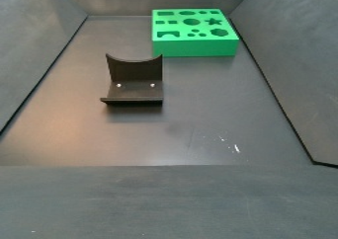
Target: Insert the 3 prong object.
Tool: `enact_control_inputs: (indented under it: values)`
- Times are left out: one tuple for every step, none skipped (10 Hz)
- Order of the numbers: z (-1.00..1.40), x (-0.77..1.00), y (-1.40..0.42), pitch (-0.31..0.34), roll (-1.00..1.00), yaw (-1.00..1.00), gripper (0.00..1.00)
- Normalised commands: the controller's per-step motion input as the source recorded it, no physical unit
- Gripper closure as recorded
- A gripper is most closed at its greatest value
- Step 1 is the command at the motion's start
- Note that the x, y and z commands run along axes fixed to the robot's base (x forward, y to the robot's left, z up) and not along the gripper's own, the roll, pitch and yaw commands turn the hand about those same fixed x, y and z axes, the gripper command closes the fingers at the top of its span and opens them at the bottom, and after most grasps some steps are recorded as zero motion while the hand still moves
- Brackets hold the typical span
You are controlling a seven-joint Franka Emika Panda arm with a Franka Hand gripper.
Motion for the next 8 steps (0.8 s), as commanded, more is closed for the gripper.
enact_control_inputs:
  values:
    - [-1.0,0.0,0.56,-0.003,0.15,-0.09,1.0]
    - [-1.0,0.0,0.53,-0.007,0.17,-0.05,1.0]
    - [-1.0,0.0,0.52,-0.004,0.15,-0.13,1.0]
    - [-1.0,0.0,0.47,-0.014,0.06,-0.36,1.0]
    - [-0.91,-0.01,0.38,-0.061,0.0,-0.58,1.0]
    - [-0.82,-0.07,0.21,-0.11,0.0,-0.68,1.0]
    - [-0.78,-0.19,0.11,-0.09,0.0,-0.54,1.0]
    - [-0.79,-0.25,0.01,-0.109,-0.03,-0.31,1.0]
